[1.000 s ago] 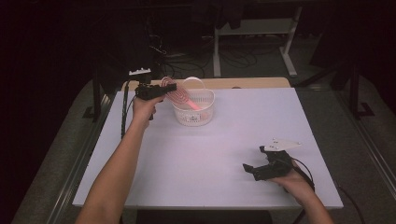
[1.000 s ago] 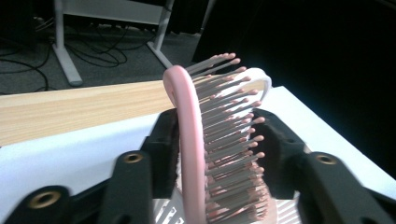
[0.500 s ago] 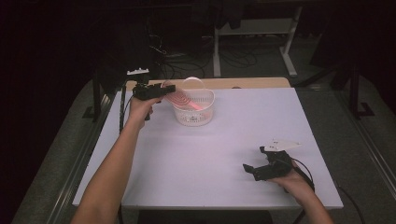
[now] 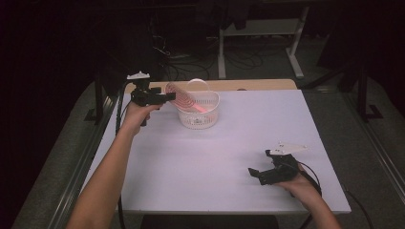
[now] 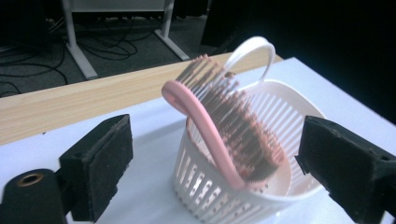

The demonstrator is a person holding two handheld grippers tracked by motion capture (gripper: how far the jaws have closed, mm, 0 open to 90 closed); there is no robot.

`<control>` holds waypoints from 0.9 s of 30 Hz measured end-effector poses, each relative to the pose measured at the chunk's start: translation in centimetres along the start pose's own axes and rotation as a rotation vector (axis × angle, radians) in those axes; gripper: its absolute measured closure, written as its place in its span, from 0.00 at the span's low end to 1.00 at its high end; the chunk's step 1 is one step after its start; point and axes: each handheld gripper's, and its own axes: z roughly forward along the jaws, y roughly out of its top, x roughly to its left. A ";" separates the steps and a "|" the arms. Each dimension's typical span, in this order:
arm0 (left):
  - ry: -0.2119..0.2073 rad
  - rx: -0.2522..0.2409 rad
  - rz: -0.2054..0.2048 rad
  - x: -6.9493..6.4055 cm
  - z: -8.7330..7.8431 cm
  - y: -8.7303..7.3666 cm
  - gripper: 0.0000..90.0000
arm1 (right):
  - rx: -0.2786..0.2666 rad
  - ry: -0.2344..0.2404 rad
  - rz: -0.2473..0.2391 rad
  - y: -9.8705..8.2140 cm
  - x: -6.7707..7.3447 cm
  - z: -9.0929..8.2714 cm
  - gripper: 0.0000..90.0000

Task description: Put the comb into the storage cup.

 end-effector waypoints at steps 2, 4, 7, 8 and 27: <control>0.002 0.012 0.022 0.1 -0.3 -0.2 0.09 | 0.004 -0.001 -0.003 0.0 0.0 0.0 0.03; 0.001 0.024 0.033 0.1 -0.6 -0.5 0.07 | 0.004 0.000 0.001 0.0 0.0 0.1 0.02; -0.008 0.043 0.051 0.1 -0.9 -0.9 0.03 | 0.005 0.002 -0.002 0.1 0.1 0.1 0.03; -0.011 0.044 0.057 0.1 -1.0 -1.0 0.03 | 0.006 0.002 -0.005 0.1 0.1 0.1 0.02; -0.041 0.086 0.137 -2.5 -3.5 -4.4 0.00 | 0.006 0.002 -0.007 0.1 0.3 0.1 0.03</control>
